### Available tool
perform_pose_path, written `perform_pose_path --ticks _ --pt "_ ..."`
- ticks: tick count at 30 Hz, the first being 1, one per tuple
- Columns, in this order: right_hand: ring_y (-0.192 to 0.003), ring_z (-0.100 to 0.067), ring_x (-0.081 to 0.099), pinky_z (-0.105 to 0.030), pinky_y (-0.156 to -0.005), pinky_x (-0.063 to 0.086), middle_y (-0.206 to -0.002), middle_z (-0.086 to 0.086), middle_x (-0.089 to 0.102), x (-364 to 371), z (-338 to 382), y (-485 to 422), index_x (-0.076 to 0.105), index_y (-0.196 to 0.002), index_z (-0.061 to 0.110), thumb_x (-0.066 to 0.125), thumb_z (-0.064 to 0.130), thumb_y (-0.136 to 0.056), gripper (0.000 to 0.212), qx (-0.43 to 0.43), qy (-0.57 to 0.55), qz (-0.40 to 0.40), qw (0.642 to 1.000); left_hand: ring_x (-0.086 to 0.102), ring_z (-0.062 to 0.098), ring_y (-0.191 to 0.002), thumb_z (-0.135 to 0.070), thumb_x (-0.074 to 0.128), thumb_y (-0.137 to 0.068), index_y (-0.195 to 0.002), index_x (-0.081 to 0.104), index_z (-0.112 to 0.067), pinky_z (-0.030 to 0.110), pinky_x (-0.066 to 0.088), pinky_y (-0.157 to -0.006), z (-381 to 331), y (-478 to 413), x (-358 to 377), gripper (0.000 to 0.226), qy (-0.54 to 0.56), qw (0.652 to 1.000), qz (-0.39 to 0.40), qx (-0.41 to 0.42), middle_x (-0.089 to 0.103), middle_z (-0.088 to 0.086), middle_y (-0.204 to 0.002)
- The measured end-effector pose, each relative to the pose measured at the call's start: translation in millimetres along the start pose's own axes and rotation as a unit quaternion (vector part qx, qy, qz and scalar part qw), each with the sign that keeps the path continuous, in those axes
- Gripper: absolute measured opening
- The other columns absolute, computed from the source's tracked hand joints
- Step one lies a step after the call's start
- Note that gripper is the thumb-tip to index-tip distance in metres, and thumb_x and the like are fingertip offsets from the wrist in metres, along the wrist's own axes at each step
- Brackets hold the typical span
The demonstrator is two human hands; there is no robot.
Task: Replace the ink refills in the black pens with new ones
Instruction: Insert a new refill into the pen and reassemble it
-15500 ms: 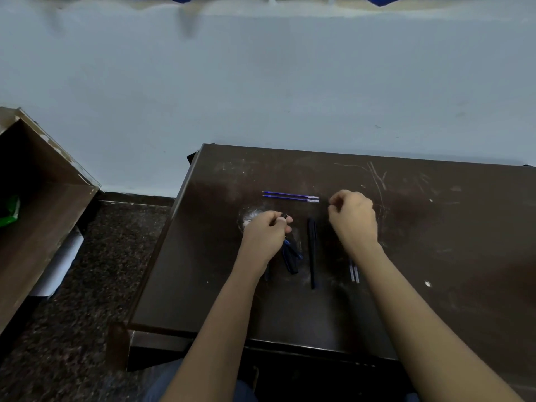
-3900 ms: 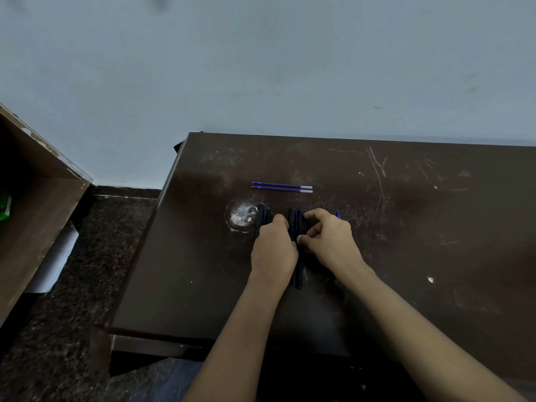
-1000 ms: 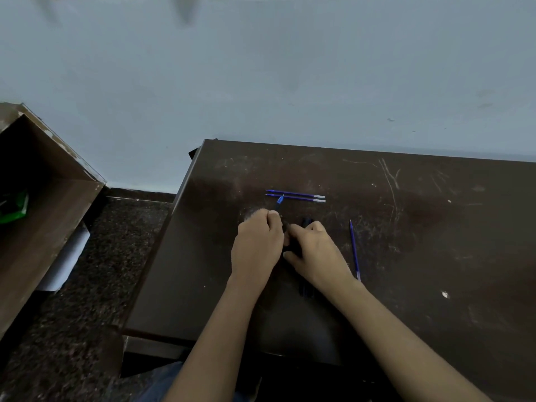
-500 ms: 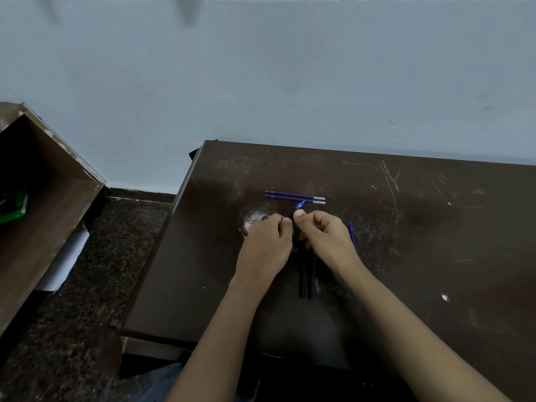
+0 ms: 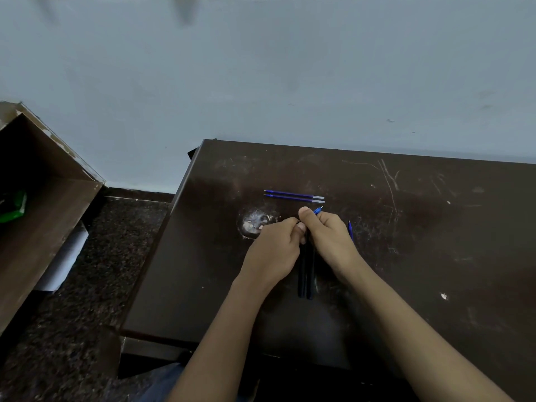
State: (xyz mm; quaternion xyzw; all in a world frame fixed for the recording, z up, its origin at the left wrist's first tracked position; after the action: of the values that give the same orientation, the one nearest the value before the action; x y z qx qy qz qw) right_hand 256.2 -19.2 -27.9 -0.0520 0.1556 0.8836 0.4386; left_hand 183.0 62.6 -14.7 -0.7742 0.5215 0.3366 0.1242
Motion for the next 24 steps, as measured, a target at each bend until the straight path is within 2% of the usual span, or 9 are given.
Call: perform_pose_path --ticks 4,6,10,14,16,18,21,24 --pt "-0.035 -0.003 0.041 -0.015 -0.049 0.031 -0.033 0.008 0.041 0 5 0 0.054 -0.053 0.004 0.045 0.029 -0.099 0.053 -0.035 -0.021 0.011 0.999 0.066 0.020 -0.079 -0.033 0.037 -0.100 -0.065 0.051 -0.025 0.040 0.051 -0.080 -2 2 -3 0.038 0.058 0.998 0.004 -0.031 0.066 0.004 -0.078" --pt "-0.035 -0.003 0.039 -0.012 -0.046 0.031 -0.034 0.008 0.041 -1 8 1 0.052 -0.053 0.003 0.045 0.026 -0.099 0.052 -0.049 -0.040 0.018 0.998 0.061 0.022 -0.073 -0.031 0.038 -0.100 -0.064 0.051 -0.023 0.039 0.049 -0.076 -5 3 -4 0.039 0.081 0.996 0.008 -0.030 0.061 0.005 -0.072" --pt "-0.036 -0.002 0.039 -0.011 -0.045 0.032 -0.035 0.008 0.042 -1 12 3 0.048 -0.051 0.005 0.043 0.020 -0.100 0.051 -0.064 -0.076 0.033 0.995 0.049 0.014 -0.064 -0.031 0.041 -0.098 -0.059 0.052 -0.025 0.045 0.050 -0.074 -5 2 -3 0.040 0.139 0.990 0.023 -0.030 0.052 0.001 -0.065" --pt "-0.043 -0.003 0.046 -0.014 -0.051 0.038 -0.044 0.002 0.050 0 15 3 0.049 -0.051 0.004 0.044 0.017 -0.099 0.050 -0.079 -0.094 0.032 0.992 0.038 0.008 -0.051 -0.031 0.041 -0.099 -0.059 0.052 -0.024 0.028 0.035 -0.056 -4 1 0 0.042 0.179 0.982 0.043 -0.039 0.043 -0.011 -0.052" --pt "-0.053 -0.016 0.053 -0.024 -0.058 0.044 -0.053 -0.014 0.054 0 14 3 0.050 -0.054 0.001 0.044 0.018 -0.099 0.048 -0.084 -0.105 0.037 0.990 0.035 0.002 -0.045 -0.031 0.040 -0.099 -0.059 0.052 -0.024 0.022 0.031 -0.052 -3 2 2 0.042 0.195 0.978 0.056 -0.049 0.042 -0.014 -0.045" --pt "-0.057 -0.026 0.054 -0.033 -0.062 0.045 -0.058 -0.021 0.054 0 15 3 0.051 -0.057 -0.001 0.044 0.017 -0.099 0.047 -0.086 -0.120 0.041 0.988 0.034 0.001 -0.040 -0.031 0.039 -0.100 -0.061 0.052 -0.022 0.016 0.028 -0.046 -5 3 2 0.042 0.209 0.974 0.073 -0.058 0.040 -0.015 -0.043" --pt "-0.054 -0.022 0.056 -0.029 -0.059 0.046 -0.055 -0.019 0.054 0 19 6 0.052 -0.059 -0.003 0.044 0.015 -0.099 0.045 -0.092 -0.128 0.041 0.987 0.029 0.001 -0.037 -0.028 0.038 -0.102 -0.063 0.051 -0.018 0.010 0.025 -0.038 -9 5 2 0.042 0.248 0.960 0.107 -0.070 0.036 -0.012 -0.047" --pt "-0.055 -0.023 0.055 -0.029 -0.060 0.046 -0.055 -0.021 0.055 -2 19 7 0.051 -0.057 -0.001 0.044 0.015 -0.099 0.046 -0.100 -0.120 0.033 0.987 0.024 0.001 -0.039 -0.029 0.036 -0.102 -0.065 0.051 -0.019 0.013 0.022 -0.036 -11 6 4 0.042 0.280 0.946 0.141 -0.079 0.034 -0.009 -0.050"
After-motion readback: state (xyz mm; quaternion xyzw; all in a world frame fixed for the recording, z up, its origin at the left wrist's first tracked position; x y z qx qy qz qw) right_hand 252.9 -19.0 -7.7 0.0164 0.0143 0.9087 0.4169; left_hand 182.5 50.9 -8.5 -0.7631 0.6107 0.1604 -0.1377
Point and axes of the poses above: each hand's wrist, its own y-axis away from the middle knuckle, its own x-axis out of the palm, z = x × y, the point moved 7 cm from there along -y, towards the middle knuckle
